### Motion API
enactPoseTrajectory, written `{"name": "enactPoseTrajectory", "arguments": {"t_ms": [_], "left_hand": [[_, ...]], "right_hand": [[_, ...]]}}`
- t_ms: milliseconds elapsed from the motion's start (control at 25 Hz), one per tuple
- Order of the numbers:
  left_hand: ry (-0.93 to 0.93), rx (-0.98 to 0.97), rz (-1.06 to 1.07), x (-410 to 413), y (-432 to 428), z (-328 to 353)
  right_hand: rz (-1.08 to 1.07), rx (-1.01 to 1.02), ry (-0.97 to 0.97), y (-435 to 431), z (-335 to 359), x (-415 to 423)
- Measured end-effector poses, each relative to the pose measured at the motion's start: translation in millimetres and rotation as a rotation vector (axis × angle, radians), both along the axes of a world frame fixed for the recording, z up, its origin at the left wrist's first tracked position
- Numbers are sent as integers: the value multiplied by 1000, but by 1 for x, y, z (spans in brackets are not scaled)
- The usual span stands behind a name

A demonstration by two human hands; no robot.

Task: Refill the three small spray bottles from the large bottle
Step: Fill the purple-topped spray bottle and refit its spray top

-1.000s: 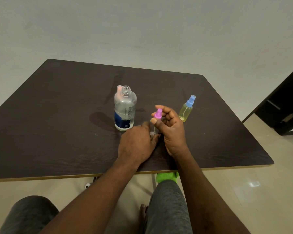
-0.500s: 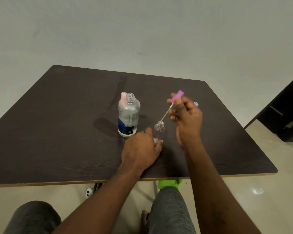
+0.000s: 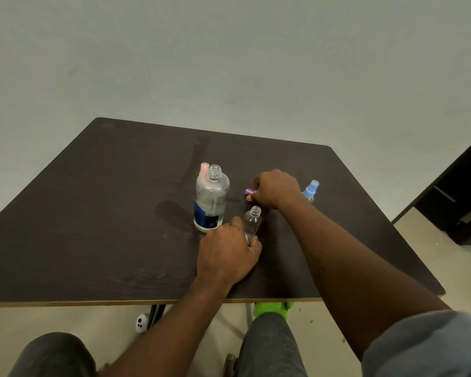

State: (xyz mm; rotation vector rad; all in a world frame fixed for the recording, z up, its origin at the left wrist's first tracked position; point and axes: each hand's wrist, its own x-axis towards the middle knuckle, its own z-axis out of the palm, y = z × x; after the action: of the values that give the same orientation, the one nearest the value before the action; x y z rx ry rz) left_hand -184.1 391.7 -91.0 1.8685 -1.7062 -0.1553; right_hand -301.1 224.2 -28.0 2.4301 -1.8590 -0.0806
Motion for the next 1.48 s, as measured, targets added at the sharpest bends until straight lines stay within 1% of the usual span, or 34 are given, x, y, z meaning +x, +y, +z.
{"name": "enactPoseTrajectory", "arguments": {"t_ms": [80,120,160,200,240,280,320,360,400,440,520,640,800,880,960,1040,1120,1160,1240,1280,1400,1480], "left_hand": [[-5,3,-1,0,0,1],[-1,2,-2,0,1,1],[5,4,-4,1,1,1],[11,8,-7,1,1,1],[15,14,-9,1,0,1],[15,18,-11,1,-1,1],[8,22,-16,0,-1,1],[-4,21,-19,0,-2,0],[-20,14,-21,0,-2,0],[-36,6,-22,0,-2,-1],[-60,2,-25,1,-2,-1],[-73,-16,-18,2,-2,-1],[-90,2,0,1,-1,-1],[-71,27,-24,2,0,2],[22,50,-76,6,5,6],[216,25,-63,13,16,6],[376,-98,58,24,30,3],[424,-182,130,31,34,3],[455,-297,215,48,34,8],[455,-297,227,57,29,12],[410,-137,199,74,9,21],[358,-73,164,74,1,23]], "right_hand": [[-7,-19,-20,3,3,1],[-14,-62,-82,7,6,-1],[-23,-130,-193,14,9,-5],[-37,-213,-359,23,12,-10],[-58,-284,-566,33,12,-17],[-79,-309,-798,45,10,-23],[-95,-273,-1025,60,4,-29],[-98,-176,-1209,76,-4,-32],[-80,-62,-1316,92,-13,-35],[-42,34,-1356,107,-22,-37],[70,136,-1351,129,-38,-42],[202,195,-1348,138,-46,-46],[174,181,-1251,136,-51,-40],[168,161,-1252,135,-53,-39],[155,109,-1283,134,-55,-41],[135,50,-1326,133,-58,-43],[113,19,-1383,133,-61,-44],[104,9,-1392,132,-62,-43],[94,-12,-1364,131,-65,-43],[93,-23,-1346,131,-65,-42],[102,-57,-1319,132,-66,-40],[109,-68,-1301,133,-65,-40]]}}
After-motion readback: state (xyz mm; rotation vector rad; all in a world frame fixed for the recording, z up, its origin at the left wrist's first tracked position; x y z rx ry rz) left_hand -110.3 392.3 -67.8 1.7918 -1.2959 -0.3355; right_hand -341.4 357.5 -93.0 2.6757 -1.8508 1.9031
